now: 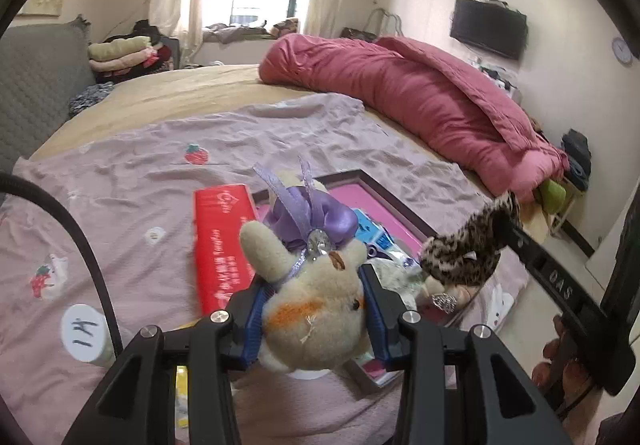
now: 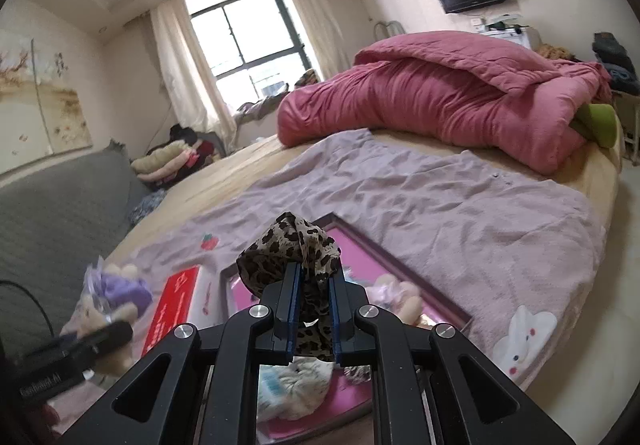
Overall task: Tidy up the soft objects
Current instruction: 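Carry the plush bunny and leopard-print scrunchie over the pink book tray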
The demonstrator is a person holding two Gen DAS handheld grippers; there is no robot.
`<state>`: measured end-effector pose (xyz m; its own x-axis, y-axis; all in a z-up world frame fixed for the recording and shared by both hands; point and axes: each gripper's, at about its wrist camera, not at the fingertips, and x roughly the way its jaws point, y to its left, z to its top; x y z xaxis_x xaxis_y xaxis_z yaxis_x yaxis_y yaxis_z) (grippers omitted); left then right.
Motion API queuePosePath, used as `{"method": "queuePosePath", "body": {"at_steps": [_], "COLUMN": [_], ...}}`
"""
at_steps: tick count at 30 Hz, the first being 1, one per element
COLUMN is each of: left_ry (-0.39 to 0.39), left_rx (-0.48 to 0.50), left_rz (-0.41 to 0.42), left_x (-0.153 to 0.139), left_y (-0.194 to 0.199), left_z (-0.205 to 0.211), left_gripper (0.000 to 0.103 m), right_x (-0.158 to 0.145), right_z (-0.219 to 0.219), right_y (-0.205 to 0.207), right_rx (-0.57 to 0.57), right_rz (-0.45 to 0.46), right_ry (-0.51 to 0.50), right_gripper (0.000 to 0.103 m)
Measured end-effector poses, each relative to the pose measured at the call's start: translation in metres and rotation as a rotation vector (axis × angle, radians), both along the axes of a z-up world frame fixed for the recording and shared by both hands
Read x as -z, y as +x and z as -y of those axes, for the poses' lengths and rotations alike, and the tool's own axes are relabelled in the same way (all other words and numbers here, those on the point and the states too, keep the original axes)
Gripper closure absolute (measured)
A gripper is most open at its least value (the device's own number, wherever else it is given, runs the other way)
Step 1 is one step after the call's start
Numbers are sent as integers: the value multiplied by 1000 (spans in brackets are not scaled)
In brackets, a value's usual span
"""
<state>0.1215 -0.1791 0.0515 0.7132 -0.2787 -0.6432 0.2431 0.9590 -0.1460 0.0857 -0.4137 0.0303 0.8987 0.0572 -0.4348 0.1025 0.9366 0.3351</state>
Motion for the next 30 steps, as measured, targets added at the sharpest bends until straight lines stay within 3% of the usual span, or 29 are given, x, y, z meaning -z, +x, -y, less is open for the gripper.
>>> {"method": "queuePosePath", "body": {"at_steps": [12,20,30], "left_ry": [7,56,82], "left_rx": [121,179,225], "left_rz": [-61,-111,-201], "left_x": [20,45,77], "left_y": [21,36,47], "left_z": [62,102,126], "left_gripper": [60,60,60], "right_x": [11,14,35], "right_z": [33,51,48], "right_y": [8,17,52], "right_rx": [82,120,75], "right_rz": [-13,3,-53], "right_ry": [56,125,123], "right_gripper": [89,89,88]}}
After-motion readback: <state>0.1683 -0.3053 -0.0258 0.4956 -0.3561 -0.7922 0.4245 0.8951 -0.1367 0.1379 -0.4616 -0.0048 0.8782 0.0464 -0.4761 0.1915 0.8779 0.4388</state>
